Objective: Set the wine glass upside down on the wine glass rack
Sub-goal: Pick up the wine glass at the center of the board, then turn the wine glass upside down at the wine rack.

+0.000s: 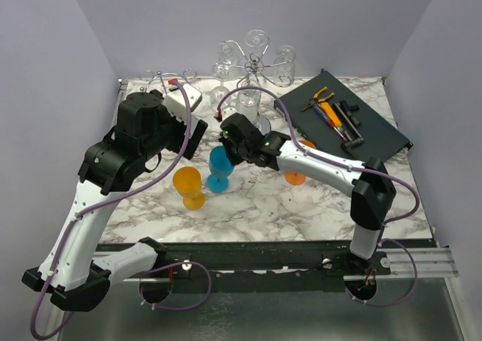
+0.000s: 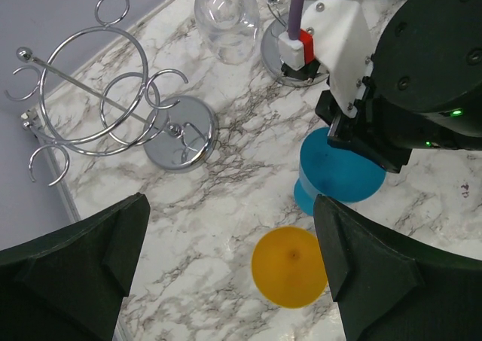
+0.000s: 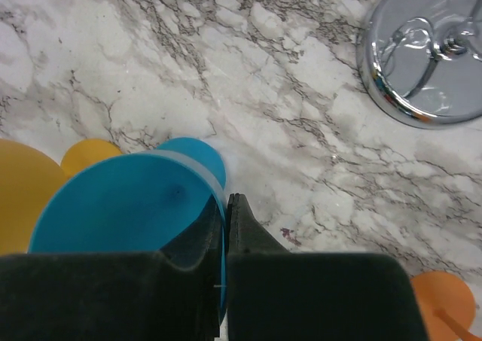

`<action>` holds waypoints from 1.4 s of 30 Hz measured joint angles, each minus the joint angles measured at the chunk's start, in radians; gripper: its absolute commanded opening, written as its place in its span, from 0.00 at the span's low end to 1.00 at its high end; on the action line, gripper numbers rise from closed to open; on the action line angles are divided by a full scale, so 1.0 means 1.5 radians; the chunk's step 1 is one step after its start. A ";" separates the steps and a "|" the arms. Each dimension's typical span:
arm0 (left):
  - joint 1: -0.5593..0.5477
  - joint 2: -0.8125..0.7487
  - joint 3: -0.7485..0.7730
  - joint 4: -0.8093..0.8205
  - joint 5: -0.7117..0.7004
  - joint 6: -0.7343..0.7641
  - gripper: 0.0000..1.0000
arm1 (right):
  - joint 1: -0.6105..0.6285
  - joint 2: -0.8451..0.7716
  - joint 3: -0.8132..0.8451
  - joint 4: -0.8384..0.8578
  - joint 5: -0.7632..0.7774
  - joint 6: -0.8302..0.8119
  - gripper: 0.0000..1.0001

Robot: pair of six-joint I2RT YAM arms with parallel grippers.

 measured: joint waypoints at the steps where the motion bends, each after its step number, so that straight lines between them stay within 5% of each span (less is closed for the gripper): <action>1: 0.000 0.002 0.000 0.000 0.004 -0.001 0.99 | 0.000 -0.014 -0.009 -0.002 0.007 -0.002 0.01; 16: 0.000 0.028 0.014 0.006 0.164 -0.102 0.99 | 0.000 -0.467 -0.092 0.042 0.064 -0.037 0.01; 27: 0.000 0.075 0.016 0.017 0.302 -0.169 0.96 | 0.000 -0.506 -0.163 0.130 0.056 -0.042 0.01; 34: 0.000 0.084 0.016 0.027 0.323 -0.169 0.71 | 0.000 -0.542 -0.213 0.193 0.028 -0.039 0.01; 38: 0.000 0.085 0.016 0.033 0.330 -0.164 0.40 | 0.000 -0.560 -0.230 0.227 0.010 -0.040 0.01; 42: 0.003 0.085 0.016 0.036 0.337 -0.148 0.11 | 0.000 -0.564 -0.250 0.262 -0.010 -0.039 0.19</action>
